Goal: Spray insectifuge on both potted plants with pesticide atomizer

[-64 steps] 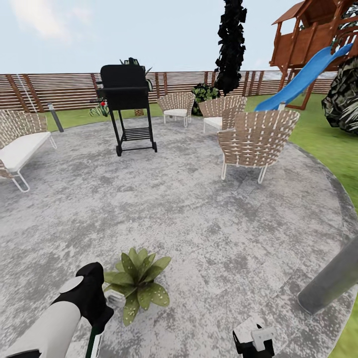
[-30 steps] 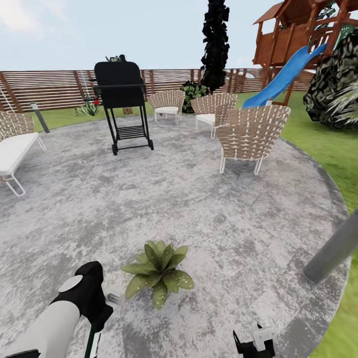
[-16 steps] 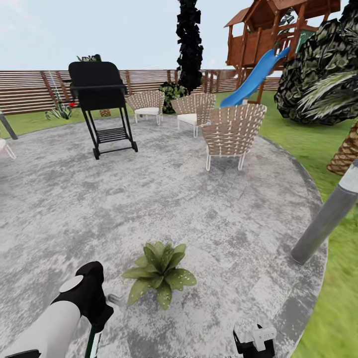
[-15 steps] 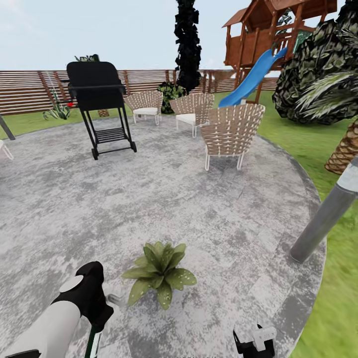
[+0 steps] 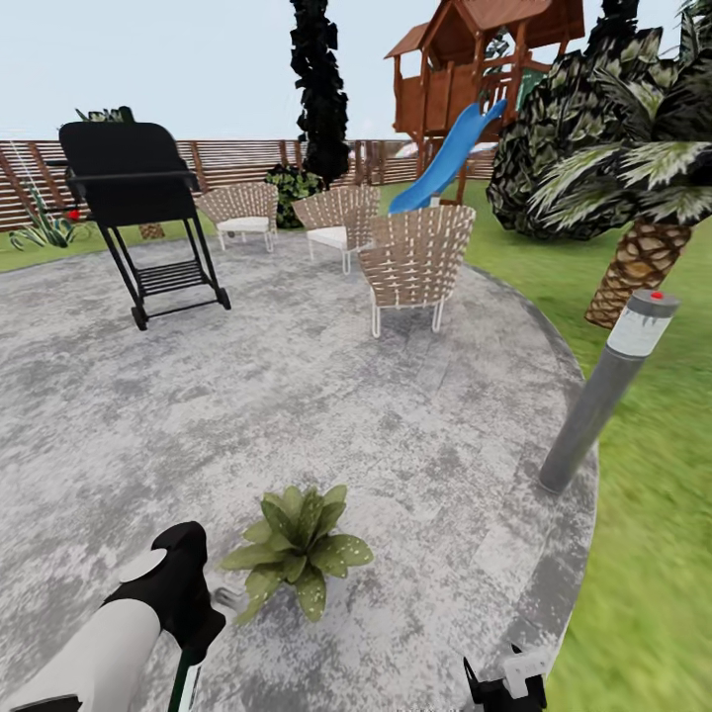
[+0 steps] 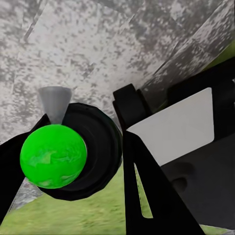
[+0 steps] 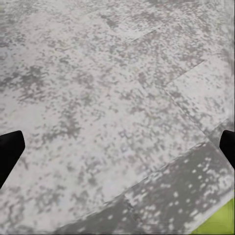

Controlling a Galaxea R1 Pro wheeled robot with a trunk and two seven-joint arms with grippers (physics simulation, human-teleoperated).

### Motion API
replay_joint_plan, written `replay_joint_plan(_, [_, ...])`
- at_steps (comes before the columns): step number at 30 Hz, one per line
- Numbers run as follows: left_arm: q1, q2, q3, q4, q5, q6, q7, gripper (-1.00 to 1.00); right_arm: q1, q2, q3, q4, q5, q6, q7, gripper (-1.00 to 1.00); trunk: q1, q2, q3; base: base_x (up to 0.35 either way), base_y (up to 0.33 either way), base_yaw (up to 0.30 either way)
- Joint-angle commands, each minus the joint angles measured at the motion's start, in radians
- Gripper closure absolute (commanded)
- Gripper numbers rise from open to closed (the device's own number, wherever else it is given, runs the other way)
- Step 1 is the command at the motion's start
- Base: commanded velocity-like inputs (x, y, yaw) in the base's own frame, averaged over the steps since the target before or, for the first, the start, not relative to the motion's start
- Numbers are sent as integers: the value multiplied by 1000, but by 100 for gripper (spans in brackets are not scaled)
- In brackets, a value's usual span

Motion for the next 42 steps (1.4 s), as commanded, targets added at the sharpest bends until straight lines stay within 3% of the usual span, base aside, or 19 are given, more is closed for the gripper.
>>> replay_joint_plan(1, [0,0,4,-1,-10,10,-10,100,-1,0,-5,1,6,-3,1,-100,0,0,-1,0,0,-282])
replay_joint_plan(9, [0,0,3,0,-7,9,-18,100,-1,0,-5,1,7,-3,1,-100,0,0,-1,0,0,-56])
replay_joint_plan(14, [0,13,-1,2,-8,4,-22,100,-1,0,-4,1,7,-3,1,-100,0,0,-1,86,113,-1])
replay_joint_plan(20, [0,2,-3,2,-16,3,-22,100,-1,0,-5,1,7,-3,1,-100,0,0,-1,63,295,-18])
replay_joint_plan(32, [0,-3,3,2,-16,3,-22,100,-1,0,-5,1,7,-3,1,-100,0,0,-1,1,308,-283])
replay_joint_plan(42, [0,-4,4,2,-17,5,-17,100,-1,0,-5,1,6,-3,1,-100,0,0,-1,-39,27,-101])
